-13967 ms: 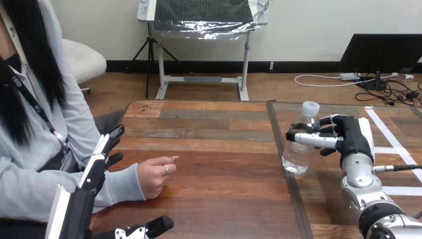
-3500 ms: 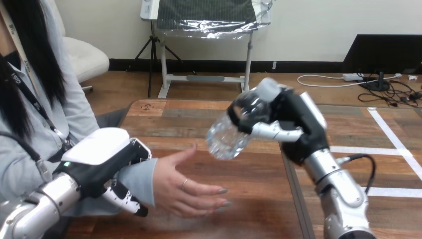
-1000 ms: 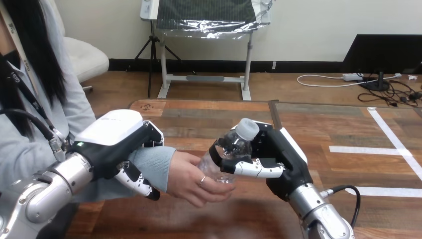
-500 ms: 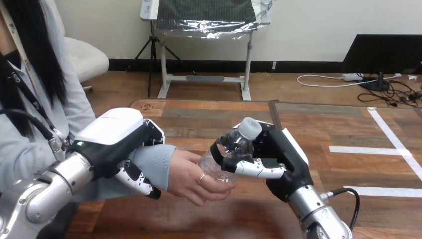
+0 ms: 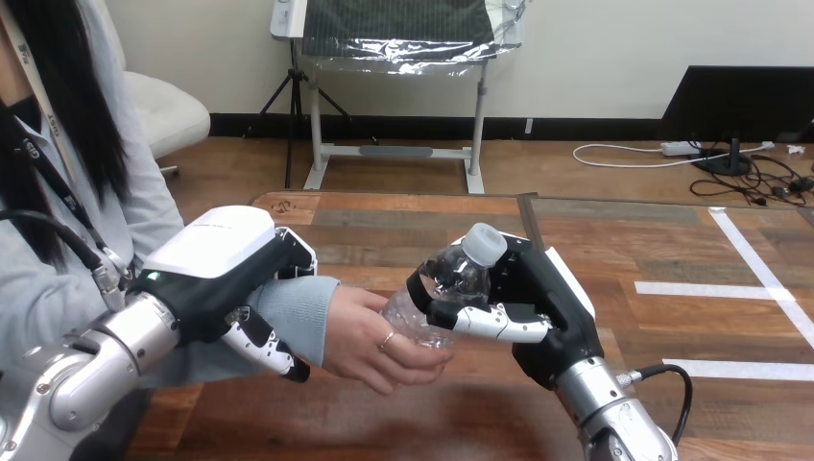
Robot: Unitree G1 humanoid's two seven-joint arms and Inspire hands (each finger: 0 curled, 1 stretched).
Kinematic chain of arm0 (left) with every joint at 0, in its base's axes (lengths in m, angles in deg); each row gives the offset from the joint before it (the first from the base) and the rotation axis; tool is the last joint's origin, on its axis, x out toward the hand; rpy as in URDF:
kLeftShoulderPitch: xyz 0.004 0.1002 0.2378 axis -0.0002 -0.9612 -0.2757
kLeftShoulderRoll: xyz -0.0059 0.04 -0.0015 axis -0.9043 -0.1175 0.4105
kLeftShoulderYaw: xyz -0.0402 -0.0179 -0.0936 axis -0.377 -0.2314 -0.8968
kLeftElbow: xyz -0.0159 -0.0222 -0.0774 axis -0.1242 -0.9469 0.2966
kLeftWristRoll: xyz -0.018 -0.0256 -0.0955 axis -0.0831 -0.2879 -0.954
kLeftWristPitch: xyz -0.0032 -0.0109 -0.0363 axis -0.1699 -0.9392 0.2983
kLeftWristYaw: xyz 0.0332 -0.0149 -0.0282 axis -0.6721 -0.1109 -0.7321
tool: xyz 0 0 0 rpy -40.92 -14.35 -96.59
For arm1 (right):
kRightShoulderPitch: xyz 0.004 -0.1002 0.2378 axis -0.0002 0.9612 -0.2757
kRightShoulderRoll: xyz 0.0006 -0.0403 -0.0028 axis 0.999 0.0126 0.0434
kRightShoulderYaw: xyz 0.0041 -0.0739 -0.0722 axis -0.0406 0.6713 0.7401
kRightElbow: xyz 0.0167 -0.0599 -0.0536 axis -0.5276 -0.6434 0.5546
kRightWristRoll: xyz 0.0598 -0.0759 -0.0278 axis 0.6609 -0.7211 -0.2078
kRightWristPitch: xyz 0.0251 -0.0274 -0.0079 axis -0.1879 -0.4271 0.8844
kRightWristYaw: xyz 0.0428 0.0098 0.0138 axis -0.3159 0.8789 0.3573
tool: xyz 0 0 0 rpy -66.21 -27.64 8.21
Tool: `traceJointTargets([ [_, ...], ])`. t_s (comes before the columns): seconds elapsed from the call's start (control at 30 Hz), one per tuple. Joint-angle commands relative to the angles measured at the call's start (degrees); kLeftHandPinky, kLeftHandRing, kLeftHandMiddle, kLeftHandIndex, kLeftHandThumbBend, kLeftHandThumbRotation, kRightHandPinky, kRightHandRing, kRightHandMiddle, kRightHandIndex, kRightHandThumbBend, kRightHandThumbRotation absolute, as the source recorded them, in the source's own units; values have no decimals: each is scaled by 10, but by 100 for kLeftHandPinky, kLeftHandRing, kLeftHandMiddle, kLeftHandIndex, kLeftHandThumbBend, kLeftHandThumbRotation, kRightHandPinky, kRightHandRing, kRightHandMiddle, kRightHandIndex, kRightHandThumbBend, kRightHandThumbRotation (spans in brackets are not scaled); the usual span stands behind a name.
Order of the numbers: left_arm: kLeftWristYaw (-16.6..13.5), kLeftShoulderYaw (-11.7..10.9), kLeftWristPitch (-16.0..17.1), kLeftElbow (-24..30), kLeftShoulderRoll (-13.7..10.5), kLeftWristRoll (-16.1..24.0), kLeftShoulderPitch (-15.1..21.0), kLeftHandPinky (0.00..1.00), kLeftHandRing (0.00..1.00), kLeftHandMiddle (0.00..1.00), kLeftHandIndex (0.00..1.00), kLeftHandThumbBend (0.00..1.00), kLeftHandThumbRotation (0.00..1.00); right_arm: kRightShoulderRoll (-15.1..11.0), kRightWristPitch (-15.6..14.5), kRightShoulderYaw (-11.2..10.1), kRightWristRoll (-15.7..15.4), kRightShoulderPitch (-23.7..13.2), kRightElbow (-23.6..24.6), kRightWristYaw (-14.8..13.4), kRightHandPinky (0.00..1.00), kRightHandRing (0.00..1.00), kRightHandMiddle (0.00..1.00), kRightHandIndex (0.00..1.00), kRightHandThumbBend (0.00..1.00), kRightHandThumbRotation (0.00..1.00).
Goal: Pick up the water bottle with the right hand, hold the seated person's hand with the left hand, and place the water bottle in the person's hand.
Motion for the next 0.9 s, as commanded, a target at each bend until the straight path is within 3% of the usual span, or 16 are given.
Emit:
traceJointTargets([
  [0.0, -22, -14, 10, 33, 3, -4, 40, 26, 29, 35, 36, 94, 0, 6, 15, 11, -13, -21, 24, -10, 37, 42, 47, 49, 82, 0],
  [0.13, -23, -14, 7, 34, 2, -2, 38, 28, 31, 36, 39, 94, 2, -4, 26, 18, -38, -24, 19, -28, 47, 52, 55, 56, 83, 1],
  [0.27, -21, -16, 4, 40, 1, -2, 33, 33, 36, 41, 44, 95, 5, -10, 26, 22, -55, -25, 20, -41, 62, 65, 65, 67, 85, 12],
  [0.57, -20, -19, 0, 46, -1, -4, 24, 44, 49, 53, 56, 99, 14, -21, 31, 28, -71, -29, 19, -56, 83, 81, 78, 82, 91, 29],
  [0.87, -9, -19, -23, 66, -3, 2, 12, 53, 59, 65, 67, 100, 24, -35, 40, 31, -90, -36, 9, -76, 91, 87, 84, 90, 94, 41],
])
